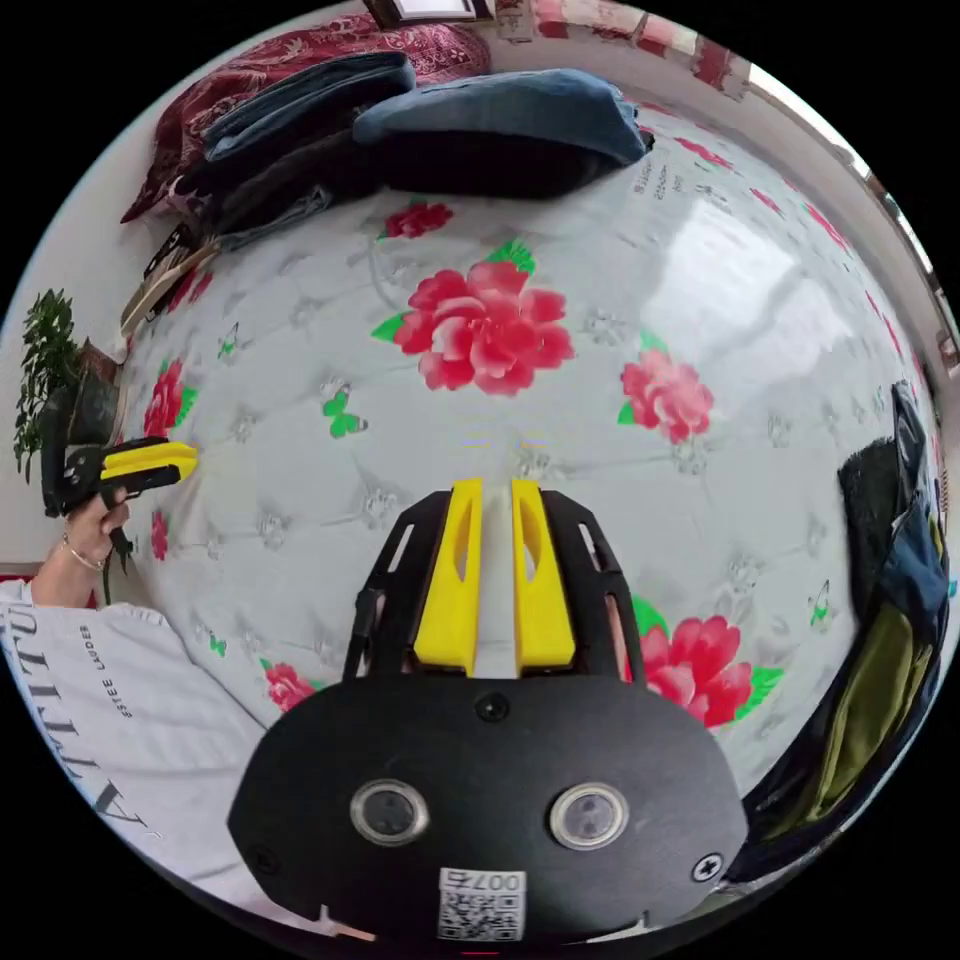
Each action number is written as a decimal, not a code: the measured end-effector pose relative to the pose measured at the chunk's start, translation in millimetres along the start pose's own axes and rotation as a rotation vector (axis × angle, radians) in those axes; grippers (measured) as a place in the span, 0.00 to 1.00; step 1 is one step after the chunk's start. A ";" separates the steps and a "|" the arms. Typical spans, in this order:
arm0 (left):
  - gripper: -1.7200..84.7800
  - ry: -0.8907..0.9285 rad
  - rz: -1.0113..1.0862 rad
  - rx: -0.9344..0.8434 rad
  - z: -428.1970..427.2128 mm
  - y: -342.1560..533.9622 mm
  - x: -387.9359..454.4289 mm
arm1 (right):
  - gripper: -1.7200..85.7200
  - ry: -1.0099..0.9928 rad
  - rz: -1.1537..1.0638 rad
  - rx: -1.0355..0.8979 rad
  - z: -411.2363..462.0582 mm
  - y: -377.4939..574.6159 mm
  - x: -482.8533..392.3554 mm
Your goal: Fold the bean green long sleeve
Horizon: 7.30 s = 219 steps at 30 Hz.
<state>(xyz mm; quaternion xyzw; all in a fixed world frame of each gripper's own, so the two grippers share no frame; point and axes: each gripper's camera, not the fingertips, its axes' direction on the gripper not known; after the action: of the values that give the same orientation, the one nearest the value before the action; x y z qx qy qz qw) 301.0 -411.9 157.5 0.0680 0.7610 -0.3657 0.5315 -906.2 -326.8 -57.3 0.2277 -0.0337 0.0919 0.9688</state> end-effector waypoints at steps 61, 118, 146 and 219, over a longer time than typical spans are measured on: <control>0.01 -0.247 0.155 -0.037 23.9 31.3 190.1 | 0.02 -0.192 0.244 1.382 -655.1 420.3 148.8; 0.02 0.434 -0.294 0.850 -412.9 253.0 -102.6 | 0.08 0.009 -0.300 -0.076 -36.8 57.2 -265.7; 0.13 0.277 0.007 0.822 -472.4 264.5 28.6 | 0.09 0.003 -0.858 0.630 -304.4 136.8 -391.1; 0.11 -0.381 -0.277 0.028 -66.6 111.0 128.0 | 0.06 -0.054 0.118 -0.023 -75.2 214.4 59.8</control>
<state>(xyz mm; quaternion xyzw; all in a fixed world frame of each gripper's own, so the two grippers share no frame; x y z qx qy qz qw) 250.6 -326.3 5.0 -0.1000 0.6439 -0.4521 0.6092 -887.2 -94.9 -24.8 0.2168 -0.0740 0.1422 0.9630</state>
